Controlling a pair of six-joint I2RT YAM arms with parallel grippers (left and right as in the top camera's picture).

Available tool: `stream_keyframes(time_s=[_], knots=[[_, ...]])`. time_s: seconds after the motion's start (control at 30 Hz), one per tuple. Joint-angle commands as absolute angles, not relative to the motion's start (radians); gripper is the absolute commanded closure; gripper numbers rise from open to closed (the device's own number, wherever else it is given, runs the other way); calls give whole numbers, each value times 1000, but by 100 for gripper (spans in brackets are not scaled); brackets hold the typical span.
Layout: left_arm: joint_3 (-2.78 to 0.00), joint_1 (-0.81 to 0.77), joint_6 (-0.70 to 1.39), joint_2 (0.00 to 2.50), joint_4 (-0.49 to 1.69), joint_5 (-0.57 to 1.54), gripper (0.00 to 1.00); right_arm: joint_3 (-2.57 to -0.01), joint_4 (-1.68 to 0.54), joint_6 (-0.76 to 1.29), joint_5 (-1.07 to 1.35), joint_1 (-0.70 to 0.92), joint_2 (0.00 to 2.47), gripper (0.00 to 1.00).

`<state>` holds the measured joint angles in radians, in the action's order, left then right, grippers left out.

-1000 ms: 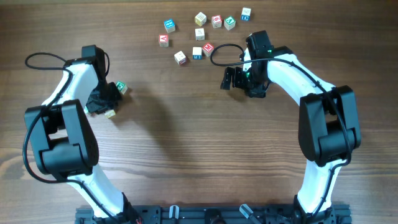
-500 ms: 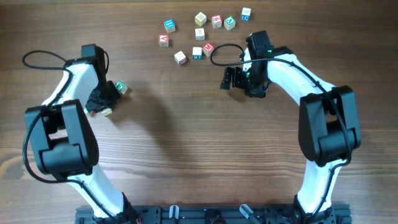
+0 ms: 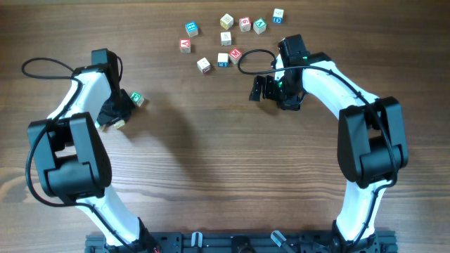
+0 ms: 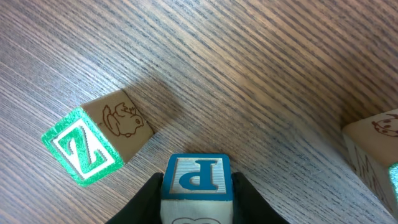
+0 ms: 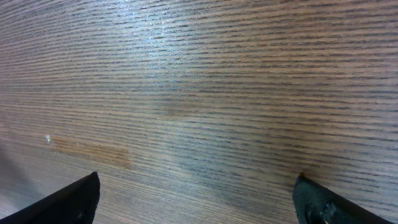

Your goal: Form a circle

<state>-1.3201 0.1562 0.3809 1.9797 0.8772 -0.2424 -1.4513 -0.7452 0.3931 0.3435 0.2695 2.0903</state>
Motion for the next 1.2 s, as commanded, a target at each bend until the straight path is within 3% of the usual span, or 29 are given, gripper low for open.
stream_keyframes(time_s=[0.0, 0.5, 1.17], knots=[[-1314, 155, 401, 1991, 875, -260, 71, -1416, -733, 396, 348, 278, 2123, 0], [-1314, 155, 401, 1991, 902, -264, 75, -1416, -726, 396, 348, 278, 2123, 0], [-1314, 155, 402, 1991, 909, -284, 62, -1416, -719, 396, 344, 277, 2123, 0]])
